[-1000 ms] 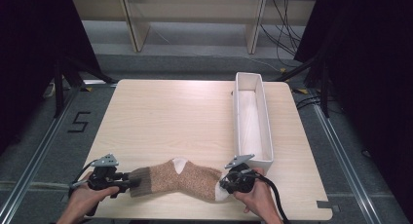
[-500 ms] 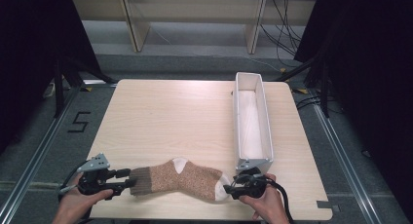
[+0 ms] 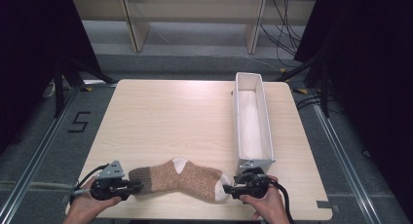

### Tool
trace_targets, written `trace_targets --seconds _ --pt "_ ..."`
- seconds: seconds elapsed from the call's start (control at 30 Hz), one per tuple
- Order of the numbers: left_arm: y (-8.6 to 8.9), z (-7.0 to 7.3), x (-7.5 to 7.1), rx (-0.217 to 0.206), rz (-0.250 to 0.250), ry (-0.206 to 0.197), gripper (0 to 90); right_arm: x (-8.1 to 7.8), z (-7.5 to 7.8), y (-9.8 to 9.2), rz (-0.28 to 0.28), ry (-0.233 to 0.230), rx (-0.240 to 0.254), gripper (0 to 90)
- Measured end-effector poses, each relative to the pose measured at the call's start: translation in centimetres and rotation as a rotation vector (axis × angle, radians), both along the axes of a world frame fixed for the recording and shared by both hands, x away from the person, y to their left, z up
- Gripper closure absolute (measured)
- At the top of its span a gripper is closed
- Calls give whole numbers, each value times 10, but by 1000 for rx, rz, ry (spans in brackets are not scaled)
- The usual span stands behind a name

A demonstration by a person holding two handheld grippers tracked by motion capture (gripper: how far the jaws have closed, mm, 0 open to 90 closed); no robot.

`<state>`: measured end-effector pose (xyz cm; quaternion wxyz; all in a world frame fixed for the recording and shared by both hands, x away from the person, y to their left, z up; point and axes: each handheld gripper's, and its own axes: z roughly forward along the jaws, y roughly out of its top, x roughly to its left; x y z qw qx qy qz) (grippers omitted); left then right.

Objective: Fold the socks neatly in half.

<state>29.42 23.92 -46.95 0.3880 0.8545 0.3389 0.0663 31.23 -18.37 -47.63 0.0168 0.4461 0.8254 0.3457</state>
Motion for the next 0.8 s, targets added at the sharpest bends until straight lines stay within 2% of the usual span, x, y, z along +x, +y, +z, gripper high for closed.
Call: trace_targets --seconds 0.03,0.13,0.17,0.2,0.23,0.27,0.3,0.33,0.37,0.4,0.43,0.47,0.5,0.53,0.6,0.67,0.73,0.77,0.8 --pt "-1 -6 2 62 -9 -12 804 2 -3 0 3 -16 -23 411" --pt "-3 -10 0 69 -23 -11 825 7 -13 3 -17 -10 -38 400" --pt "-5 -12 -1 60 -8 -11 835 8 -15 4 -18 16 -46 400" --pt "-5 -12 0 71 -9 -11 844 9 -18 5 -9 21 -31 410" --pt "-7 -14 0 66 -9 -3 846 9 -19 8 -28 37 -28 423" --pt "-8 -17 1 58 -11 -1 851 10 -18 10 -33 74 -33 452" --pt "-8 -18 1 69 -19 6 857 12 -20 11 -3 31 -20 489" --pt "-9 -20 1 63 -18 7 860 13 -20 11 10 46 -14 525" --pt "-10 -21 0 56 -17 9 863 15 -21 11 29 40 -1 576" --pt "-11 -21 -1 66 -23 5 864 13 -20 13 7 85 27 617" --pt "-12 -22 -1 72 -23 3 864 15 -21 12 28 44 18 648" --pt "-12 -21 -2 74 -28 2 864 16 -20 12 61 50 13 682" --pt "-12 -21 -2 70 -25 -2 863 14 -17 13 65 51 16 706" --pt "-11 -21 -2 69 -24 -8 861 13 -15 14 55 19 -12 715" --pt "-10 -18 -3 39 -18 -15 845 11 -6 14 63 -25 -7 722" --pt "-7 -12 -3 15 8 -41 821 11 3 13 83 -33 3 725" --pt "0 -5 -2 5 26 -66 787 10 14 14 95 -66 20 726" --pt "4 -2 -2 3 48 -82 781 11 18 14 98 -79 52 727" --pt "8 -1 -1 -9 76 -92 782 12 25 13 116 -71 60 728"
